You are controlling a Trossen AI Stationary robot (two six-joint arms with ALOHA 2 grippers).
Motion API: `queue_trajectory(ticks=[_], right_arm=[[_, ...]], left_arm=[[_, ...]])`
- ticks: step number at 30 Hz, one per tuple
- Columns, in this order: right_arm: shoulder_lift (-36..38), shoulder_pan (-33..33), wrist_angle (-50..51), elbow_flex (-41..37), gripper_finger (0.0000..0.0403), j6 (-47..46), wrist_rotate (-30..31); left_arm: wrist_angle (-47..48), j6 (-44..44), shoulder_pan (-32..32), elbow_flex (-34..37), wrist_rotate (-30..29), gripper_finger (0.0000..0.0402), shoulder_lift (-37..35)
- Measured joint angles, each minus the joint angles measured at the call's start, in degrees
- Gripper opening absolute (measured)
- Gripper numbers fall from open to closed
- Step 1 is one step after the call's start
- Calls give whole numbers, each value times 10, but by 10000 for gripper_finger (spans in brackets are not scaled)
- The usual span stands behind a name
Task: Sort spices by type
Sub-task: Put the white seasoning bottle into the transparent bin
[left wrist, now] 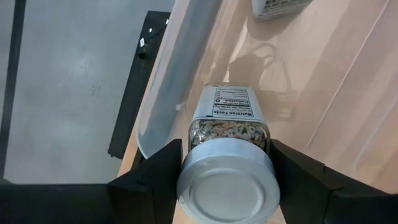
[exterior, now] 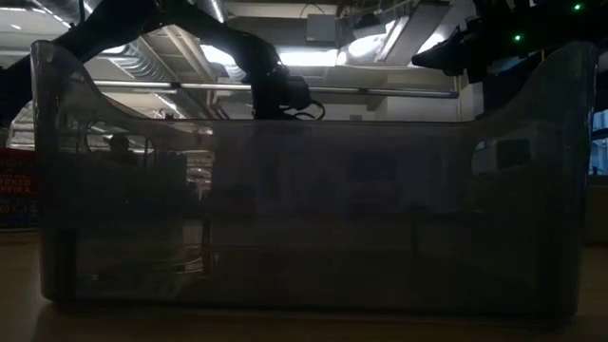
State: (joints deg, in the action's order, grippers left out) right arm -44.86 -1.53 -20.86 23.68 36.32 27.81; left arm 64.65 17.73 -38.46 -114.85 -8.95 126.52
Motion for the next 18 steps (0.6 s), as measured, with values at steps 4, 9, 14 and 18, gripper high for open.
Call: queue_trajectory(ticks=[4,9,14,18], right_arm=[[0,0,0,0,33,0,0],[0,0,1,0,33,0,0],[0,0,3,0,33,0,0],[0,0,6,0,33,0,0]], left_arm=[[-14,1,1,0,-1,218,0],[-32,-10,1,1,-15,232,0],[-30,-14,1,1,-26,249,0],[-26,-20,2,-3,-43,268,0]])
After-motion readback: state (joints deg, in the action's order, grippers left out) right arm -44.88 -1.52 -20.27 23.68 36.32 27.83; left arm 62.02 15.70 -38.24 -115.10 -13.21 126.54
